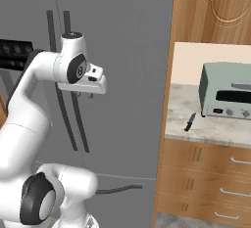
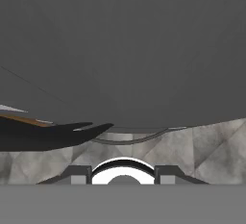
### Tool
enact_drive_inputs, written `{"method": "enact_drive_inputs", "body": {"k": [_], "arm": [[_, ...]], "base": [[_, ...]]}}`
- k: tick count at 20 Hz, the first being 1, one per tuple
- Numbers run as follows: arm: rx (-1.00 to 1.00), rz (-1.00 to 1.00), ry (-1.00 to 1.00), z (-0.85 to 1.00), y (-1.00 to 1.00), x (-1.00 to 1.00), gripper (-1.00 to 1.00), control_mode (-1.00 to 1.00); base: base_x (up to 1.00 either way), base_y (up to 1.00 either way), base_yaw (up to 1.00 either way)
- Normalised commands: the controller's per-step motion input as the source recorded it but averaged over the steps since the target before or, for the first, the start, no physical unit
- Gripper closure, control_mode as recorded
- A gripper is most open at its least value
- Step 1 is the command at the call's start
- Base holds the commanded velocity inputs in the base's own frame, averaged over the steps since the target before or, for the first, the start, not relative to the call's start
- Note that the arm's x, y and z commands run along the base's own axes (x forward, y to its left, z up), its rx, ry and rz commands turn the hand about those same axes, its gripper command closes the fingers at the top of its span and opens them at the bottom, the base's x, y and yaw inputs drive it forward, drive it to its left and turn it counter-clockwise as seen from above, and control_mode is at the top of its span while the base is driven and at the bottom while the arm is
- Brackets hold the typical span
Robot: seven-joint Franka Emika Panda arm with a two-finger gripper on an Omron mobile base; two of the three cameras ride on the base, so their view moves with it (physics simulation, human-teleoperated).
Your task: Retrieve the butter from the fridge and place it on a plate on the dining table. Then retrieve the butter knife by the fridge and place it near the plate.
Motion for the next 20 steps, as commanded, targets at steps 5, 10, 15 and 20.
{"method": "enact_drive_inputs", "body": {"k": [5, 10, 15, 20], "arm": [[0.0, 0.0, 0.0, 0.0, 0.0, 0.0, -1.0, 1.0], [0.0, 0.0, 0.0, 0.0, 0.0, 0.0, -1.0, 1.0], [0.0, 0.0, 0.0, 0.0, 0.0, 0.0, -1.0, 1.0], [0.0, 0.0, 0.0, 0.0, 0.0, 0.0, -1.0, 1.0]], "base": [[-0.02, 0.0, 0.0], [-0.48, 0.17, -0.03], [-0.4, 0.31, -0.02], [-0.2, 0.35, 0.0]]}}
